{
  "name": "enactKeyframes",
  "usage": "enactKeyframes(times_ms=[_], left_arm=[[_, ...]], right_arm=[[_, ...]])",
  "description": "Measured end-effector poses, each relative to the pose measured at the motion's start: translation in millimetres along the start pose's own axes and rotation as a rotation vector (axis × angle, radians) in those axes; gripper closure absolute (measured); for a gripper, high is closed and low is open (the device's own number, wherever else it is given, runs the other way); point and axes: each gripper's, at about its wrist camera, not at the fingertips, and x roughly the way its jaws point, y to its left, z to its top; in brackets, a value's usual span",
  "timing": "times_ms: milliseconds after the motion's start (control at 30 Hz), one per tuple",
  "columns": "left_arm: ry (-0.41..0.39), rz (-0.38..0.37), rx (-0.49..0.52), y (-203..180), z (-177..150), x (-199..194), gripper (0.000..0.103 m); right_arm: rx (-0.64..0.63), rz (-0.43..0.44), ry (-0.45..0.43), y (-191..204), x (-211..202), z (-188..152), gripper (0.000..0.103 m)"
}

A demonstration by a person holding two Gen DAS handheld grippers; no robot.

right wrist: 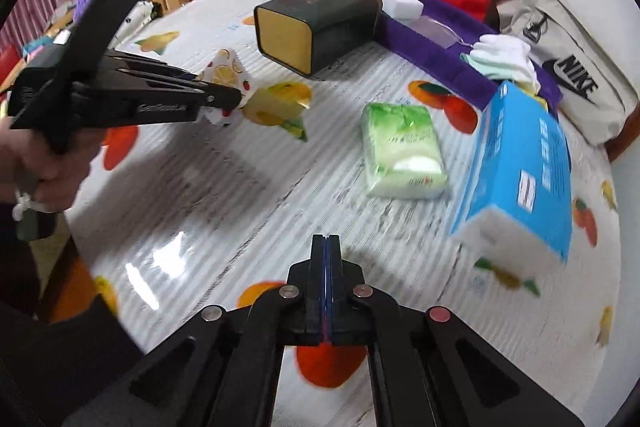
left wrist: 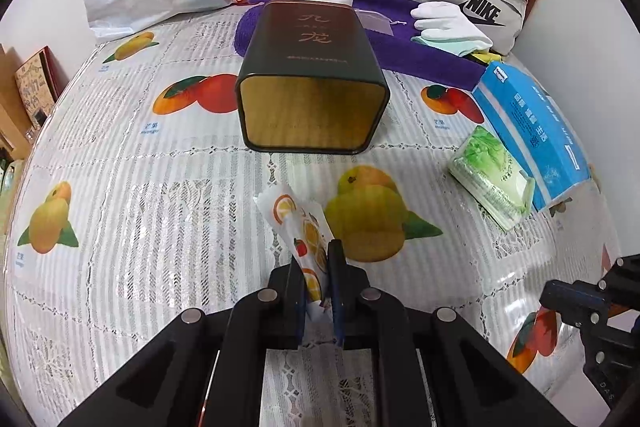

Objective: Organize soft objects
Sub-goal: 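Grasp the green tissue pack with the right tool while the left tool holds the sachet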

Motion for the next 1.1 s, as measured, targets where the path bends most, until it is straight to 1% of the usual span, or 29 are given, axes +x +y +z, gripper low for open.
enactKeyframes(times_ms=[100,167,233,267,333,400,467,500,567,633,700,767,933,1000,1067,1100], left_arm=[[0.002,-0.004,-0.015,3,-1,-1,0.09],[0.002,-0.004,-0.019,3,-1,-1,0.09],[0.003,-0.002,-0.019,3,-2,-1,0.09],[0.003,-0.001,-0.018,3,-2,-1,0.09],[0.006,-0.002,-0.017,3,-1,-1,0.09],[0.008,-0.006,-0.017,4,-1,-1,0.09],[0.009,-0.005,-0.015,4,-1,-1,0.09],[0.009,-0.004,-0.013,3,-1,-1,0.09],[0.007,-0.006,-0.012,4,-1,-1,0.09],[0.006,-0.012,-0.017,4,-1,-1,0.09],[0.002,-0.011,-0.018,4,-1,-1,0.09],[-0.002,-0.006,-0.013,3,-2,-2,0.09],[-0.009,-0.006,-0.016,3,-8,-5,0.09],[-0.01,-0.006,-0.019,3,-9,-6,0.089],[-0.01,-0.008,-0.022,4,-10,-7,0.088],[-0.01,-0.008,-0.022,4,-11,-8,0.088]], right_arm=[[0.002,-0.021,-0.037,-4,-3,4,0.101],[-0.007,-0.049,-0.069,-9,0,13,0.091],[-0.016,-0.078,-0.1,-13,6,24,0.064],[-0.02,-0.087,-0.112,-14,8,29,0.061],[-0.033,-0.105,-0.116,-17,19,39,0.061],[-0.042,-0.103,-0.111,-18,30,47,0.061],[-0.049,-0.118,-0.074,-19,44,51,0.079],[-0.049,-0.12,-0.057,-20,48,51,0.095],[-0.036,-0.109,-0.068,-21,44,48,0.096],[-0.007,-0.057,-0.052,-22,38,45,0.097],[0.028,0.002,-0.043,-22,30,37,0.097],[0.049,0.04,-0.032,-19,21,27,0.097],[0.092,0.088,-0.002,-6,5,1,0.096],[0.093,0.089,-0.007,-4,0,-5,0.095],[0.09,0.067,-0.016,-4,-4,-7,0.084],[0.097,0.053,-0.026,-6,-6,-7,0.067]])
